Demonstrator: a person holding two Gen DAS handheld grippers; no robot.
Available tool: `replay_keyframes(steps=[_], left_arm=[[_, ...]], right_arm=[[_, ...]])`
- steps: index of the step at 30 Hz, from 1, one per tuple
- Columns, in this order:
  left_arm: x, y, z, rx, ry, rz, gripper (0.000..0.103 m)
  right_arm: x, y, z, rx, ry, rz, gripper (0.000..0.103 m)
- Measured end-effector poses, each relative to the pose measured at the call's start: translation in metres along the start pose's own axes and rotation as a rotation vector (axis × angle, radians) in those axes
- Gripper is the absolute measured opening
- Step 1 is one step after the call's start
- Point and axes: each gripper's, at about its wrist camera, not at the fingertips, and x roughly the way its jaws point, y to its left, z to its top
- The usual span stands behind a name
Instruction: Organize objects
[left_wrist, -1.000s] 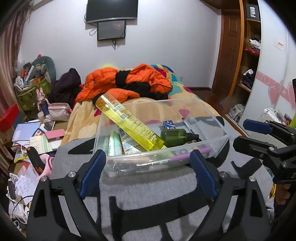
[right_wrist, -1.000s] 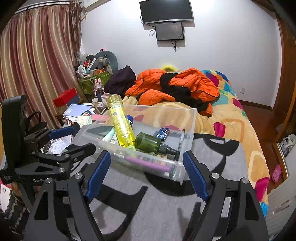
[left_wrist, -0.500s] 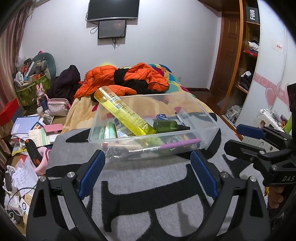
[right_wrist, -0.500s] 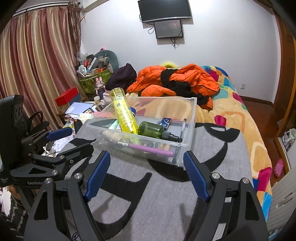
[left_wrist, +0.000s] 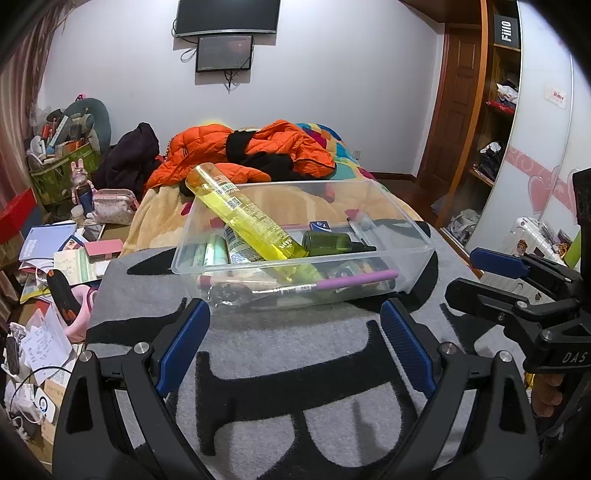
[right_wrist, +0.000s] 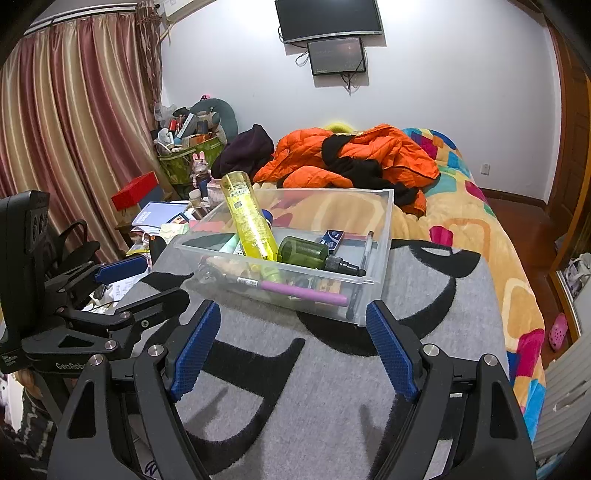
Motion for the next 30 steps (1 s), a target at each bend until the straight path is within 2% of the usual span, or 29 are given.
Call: replay_keyframes(steps=[30], left_arm=[[0.0010, 0.0024, -0.0002, -0.028, 0.015, -0.016, 0.094]], right_arm=[[0.0038, -0.0037, -0.0061, 0.020, 0.013, 0.002, 0.079]])
